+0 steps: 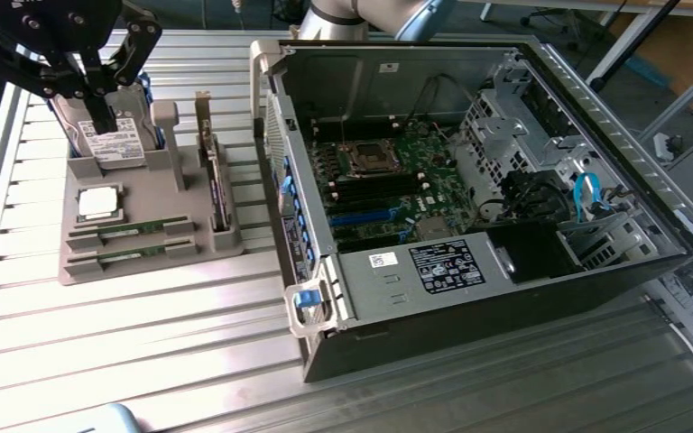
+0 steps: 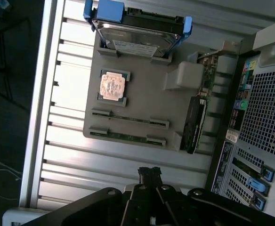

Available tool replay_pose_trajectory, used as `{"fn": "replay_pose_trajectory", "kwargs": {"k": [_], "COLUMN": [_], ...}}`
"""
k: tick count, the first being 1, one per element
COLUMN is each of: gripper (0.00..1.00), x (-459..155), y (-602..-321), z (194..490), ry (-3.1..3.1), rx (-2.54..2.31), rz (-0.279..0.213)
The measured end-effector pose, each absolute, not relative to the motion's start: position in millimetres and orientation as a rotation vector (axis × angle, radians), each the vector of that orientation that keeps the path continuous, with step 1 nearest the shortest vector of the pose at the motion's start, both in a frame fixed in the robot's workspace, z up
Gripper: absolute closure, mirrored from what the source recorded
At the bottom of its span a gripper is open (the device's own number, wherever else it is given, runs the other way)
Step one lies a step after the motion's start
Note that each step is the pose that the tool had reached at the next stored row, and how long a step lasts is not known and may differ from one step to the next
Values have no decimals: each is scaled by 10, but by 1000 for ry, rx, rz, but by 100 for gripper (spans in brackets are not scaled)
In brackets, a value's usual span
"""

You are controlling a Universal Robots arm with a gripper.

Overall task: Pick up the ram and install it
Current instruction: 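Pick up the ram and move it above insertion slot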

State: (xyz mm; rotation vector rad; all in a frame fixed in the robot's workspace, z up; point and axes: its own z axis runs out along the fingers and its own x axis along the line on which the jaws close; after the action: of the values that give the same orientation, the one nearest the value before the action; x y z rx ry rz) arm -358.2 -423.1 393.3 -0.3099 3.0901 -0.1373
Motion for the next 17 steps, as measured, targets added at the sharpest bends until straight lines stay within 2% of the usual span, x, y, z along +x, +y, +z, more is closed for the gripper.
{"fn": "replay_pose_trajectory", "kwargs": {"k": [17], "gripper": [90], "x": [-3582], "y": [-4231], "z": [3933], "ry": [3080], "rx": [-384], "rz": [-171]}}
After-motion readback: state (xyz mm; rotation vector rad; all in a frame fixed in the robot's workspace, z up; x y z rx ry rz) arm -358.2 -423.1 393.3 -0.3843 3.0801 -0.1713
